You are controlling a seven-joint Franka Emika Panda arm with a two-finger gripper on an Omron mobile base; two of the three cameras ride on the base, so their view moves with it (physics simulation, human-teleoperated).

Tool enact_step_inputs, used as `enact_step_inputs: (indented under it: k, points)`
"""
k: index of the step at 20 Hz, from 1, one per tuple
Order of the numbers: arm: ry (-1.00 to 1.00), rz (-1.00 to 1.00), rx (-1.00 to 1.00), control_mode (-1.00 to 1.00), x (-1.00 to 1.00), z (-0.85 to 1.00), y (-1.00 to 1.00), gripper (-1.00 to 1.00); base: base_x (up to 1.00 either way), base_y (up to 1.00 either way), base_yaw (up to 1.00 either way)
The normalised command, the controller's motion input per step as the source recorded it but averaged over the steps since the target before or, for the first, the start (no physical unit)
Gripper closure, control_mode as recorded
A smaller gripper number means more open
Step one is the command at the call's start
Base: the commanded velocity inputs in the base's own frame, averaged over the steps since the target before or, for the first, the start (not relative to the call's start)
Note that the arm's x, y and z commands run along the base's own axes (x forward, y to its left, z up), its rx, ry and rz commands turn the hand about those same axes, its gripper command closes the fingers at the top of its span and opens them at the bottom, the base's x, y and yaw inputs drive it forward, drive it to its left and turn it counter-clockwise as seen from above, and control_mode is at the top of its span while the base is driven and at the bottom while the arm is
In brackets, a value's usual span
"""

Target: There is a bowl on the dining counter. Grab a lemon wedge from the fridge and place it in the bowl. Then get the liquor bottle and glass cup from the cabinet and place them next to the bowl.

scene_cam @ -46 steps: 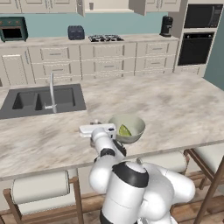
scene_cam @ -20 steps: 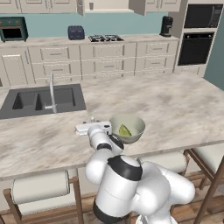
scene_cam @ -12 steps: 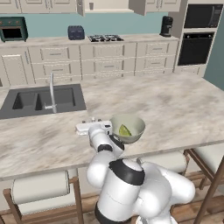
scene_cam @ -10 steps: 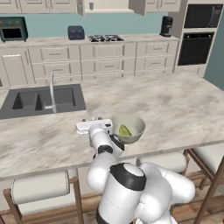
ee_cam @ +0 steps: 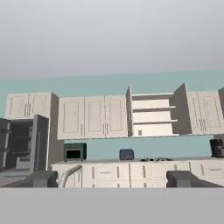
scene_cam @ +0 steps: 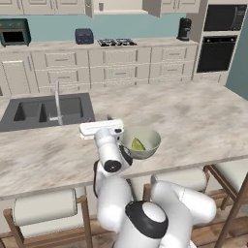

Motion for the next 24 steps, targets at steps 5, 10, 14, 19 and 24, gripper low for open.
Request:
enact_step_inputs:
  k: [5,10,14,19,24]
  points:
    - [-0.02,0.0,0.0,-1.0,-0.32,0.88,-0.05,-1.0,0.0,0.0,0.0]
    - [0.13,0.0,0.03,-1.0,-0.52,0.91,-0.17,-1.0,0.0,0.0,0.0]
    - [0.12,-0.01,0.0,-1.0,-0.59,0.87,-0.17,-1.0,0.0,0.0,0.0]
    - [0.1,-0.02,0.0,-1.0,-0.64,0.89,-0.18,-1.0,0.0,0.0,0.0]
    - [0.08,-0.06,0.0,-1.0,-0.54,0.83,-0.23,-1.0,0.0,0.0,0.0]
